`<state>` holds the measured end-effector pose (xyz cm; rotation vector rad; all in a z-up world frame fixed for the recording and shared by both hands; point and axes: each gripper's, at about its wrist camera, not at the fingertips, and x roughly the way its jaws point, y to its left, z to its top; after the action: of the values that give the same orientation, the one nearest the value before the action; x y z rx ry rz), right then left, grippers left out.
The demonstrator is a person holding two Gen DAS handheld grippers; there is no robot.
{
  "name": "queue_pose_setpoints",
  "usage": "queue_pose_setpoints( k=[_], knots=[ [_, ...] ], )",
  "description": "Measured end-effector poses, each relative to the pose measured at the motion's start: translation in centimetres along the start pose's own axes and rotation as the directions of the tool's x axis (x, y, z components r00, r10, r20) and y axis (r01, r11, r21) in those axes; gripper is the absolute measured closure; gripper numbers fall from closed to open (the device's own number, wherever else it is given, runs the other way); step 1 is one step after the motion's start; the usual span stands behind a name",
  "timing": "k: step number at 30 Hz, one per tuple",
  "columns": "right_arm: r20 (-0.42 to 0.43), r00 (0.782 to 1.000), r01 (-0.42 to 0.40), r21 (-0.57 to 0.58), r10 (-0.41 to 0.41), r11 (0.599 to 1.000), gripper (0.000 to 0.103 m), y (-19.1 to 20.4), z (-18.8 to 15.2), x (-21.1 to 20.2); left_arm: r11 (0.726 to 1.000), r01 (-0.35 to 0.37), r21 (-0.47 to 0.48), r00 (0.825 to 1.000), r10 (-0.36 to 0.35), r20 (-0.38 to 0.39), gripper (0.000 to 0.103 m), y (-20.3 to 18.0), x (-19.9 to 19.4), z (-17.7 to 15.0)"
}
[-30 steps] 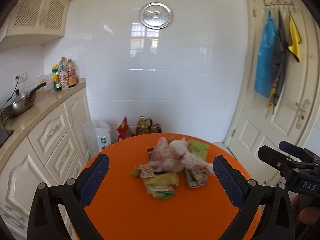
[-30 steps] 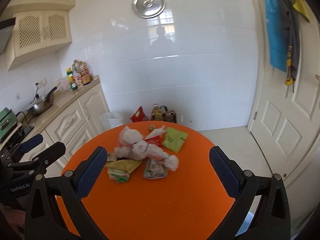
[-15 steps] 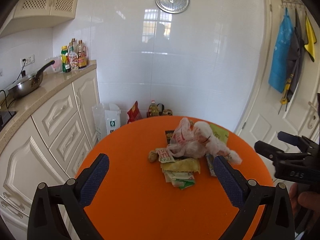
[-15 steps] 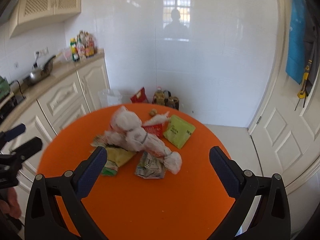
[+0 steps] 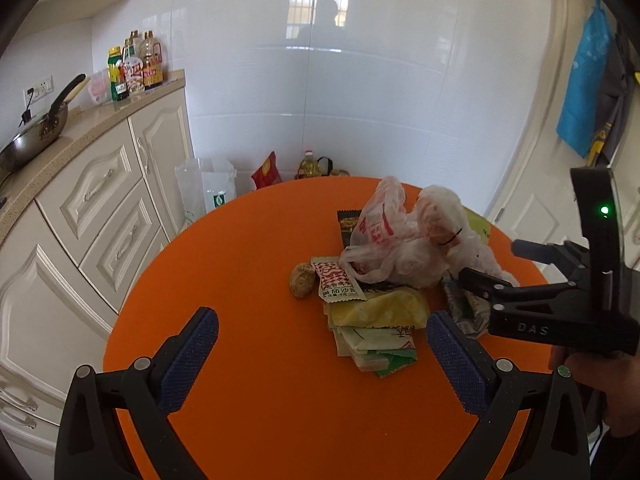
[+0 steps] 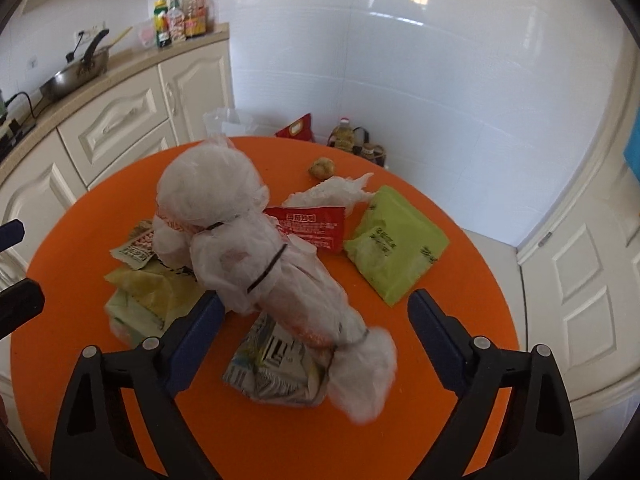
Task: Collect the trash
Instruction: 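Grasp the tied white bag bundle with the right tool while the left tool grasps a plastic bag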
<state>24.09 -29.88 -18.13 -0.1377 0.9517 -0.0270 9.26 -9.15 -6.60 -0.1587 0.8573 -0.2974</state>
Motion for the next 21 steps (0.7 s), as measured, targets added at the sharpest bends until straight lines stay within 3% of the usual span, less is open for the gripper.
queue_pose_setpoints(
  k=[1, 4, 7, 8, 11, 21],
  knots=[
    [-0.006, 1.0, -0.01, -0.011, 0.01, 1.0, 0.014, 0.0, 0.2, 0.5, 1.0, -0.001, 0.0, 1.0, 0.001, -0.006, 0.001, -0.1, 0.8, 0.4],
    [-0.034, 0.996, -0.078, -0.043, 0.077, 0.996, 0.042, 0.2, 0.6, 1.8, 1.0, -0.003, 0.001, 1.0, 0.003, -0.022, 0.001, -0.4, 2.7, 1.0],
    [-0.042, 0.993, -0.109, -0.034, 0.107, 0.993, 0.054, -0.3, 0.5, 2.1, 1.0, 0.001, 0.0, 0.999, -0.001, -0.032, 0.001, -0.7, 4.2, 1.8],
    [-0.04, 0.991, -0.126, -0.016, 0.125, 0.992, 0.069, -0.7, 0.4, 1.9, 1.0, 0.001, 0.001, 1.0, -0.001, -0.03, 0.001, -0.7, 4.6, 2.0],
    [-0.01, 0.981, -0.192, 0.087, 0.193, 0.978, 0.069, -2.7, -0.1, 0.8, 1.0, 0.01, 0.008, 0.999, -0.01, -0.035, 0.001, -1.0, 5.6, 2.0],
    [0.054, 0.967, -0.256, 0.237, 0.251, 0.937, 0.069, -5.1, -2.4, -2.1, 0.997, 0.037, 0.065, 0.999, -0.037, -0.008, 0.001, -2.2, 7.2, 2.2]
  ],
)
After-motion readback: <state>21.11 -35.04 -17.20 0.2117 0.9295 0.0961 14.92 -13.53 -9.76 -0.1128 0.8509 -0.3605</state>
